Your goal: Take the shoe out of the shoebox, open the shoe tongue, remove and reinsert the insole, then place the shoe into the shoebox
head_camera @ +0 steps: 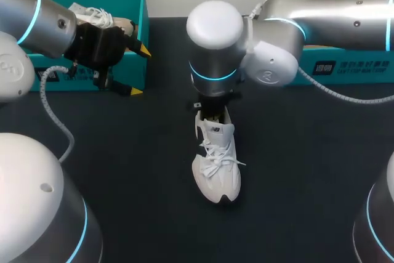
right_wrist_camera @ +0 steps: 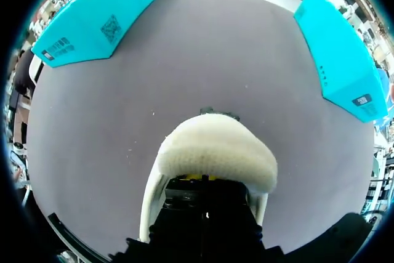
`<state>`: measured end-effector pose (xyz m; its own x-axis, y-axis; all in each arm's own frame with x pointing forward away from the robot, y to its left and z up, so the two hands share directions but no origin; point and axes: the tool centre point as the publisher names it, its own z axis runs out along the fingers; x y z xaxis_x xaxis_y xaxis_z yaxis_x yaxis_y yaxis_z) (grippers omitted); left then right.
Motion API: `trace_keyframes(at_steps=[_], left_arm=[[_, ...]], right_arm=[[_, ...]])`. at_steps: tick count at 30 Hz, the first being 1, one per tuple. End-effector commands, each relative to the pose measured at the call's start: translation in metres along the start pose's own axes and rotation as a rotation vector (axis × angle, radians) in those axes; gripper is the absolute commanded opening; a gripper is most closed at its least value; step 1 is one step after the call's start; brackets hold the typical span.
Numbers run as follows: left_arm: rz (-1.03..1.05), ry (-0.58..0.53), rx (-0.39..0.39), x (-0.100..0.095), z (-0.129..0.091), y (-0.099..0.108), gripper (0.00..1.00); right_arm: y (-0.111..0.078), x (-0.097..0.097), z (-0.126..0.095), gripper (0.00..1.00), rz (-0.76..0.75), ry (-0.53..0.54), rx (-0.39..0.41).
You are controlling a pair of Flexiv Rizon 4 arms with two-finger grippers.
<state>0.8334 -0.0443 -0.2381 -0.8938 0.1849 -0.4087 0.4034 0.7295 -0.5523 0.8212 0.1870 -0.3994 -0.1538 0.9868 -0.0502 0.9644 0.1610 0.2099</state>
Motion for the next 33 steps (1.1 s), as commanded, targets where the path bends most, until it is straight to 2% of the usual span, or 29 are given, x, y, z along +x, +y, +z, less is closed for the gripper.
trace_keyframes(at_steps=[1,3,8,14,16,24,28,30,31,32,33], left_arm=[[0.000,0.000,-0.003,0.001,0.000,-0.001,1.00],[0.000,0.000,-0.003,0.001,0.000,-0.001,1.00],[0.000,0.000,-0.003,0.001,0.000,-0.001,1.00],[0.000,0.000,-0.003,0.001,0.000,-0.001,1.00],[0.000,0.000,-0.003,0.001,0.000,-0.001,1.00],[0.000,0.000,-0.003,0.001,0.000,-0.001,1.00],[0.000,0.000,-0.003,0.001,0.000,-0.001,1.00],[0.000,0.000,-0.003,0.001,0.000,-0.001,1.00],[0.000,0.000,-0.003,0.001,0.000,-0.001,1.00],[0.000,0.000,-0.003,0.001,0.000,-0.001,1.00],[0.000,0.000,-0.003,0.001,0.000,-0.001,1.00]], right_arm=[[-0.002,0.003,0.003,0.00,0.005,-0.004,0.023],[-0.003,0.001,-0.011,0.00,0.022,-0.001,0.035],[-0.010,-0.001,-0.044,0.00,0.018,-0.005,0.137],[-0.028,0.003,-0.067,0.00,0.054,0.018,0.235],[-0.035,0.006,-0.072,0.00,0.055,0.019,0.273],[-0.063,0.011,-0.078,0.00,0.093,0.013,0.331],[-0.068,0.011,-0.080,0.00,0.128,0.015,0.325],[-0.067,0.011,-0.081,0.43,0.128,0.015,0.326],[-0.067,0.012,-0.081,0.69,0.131,0.018,0.329],[-0.066,0.011,-0.081,1.00,0.131,0.019,0.333],[-0.065,0.011,-0.081,1.00,0.134,0.019,0.331]])
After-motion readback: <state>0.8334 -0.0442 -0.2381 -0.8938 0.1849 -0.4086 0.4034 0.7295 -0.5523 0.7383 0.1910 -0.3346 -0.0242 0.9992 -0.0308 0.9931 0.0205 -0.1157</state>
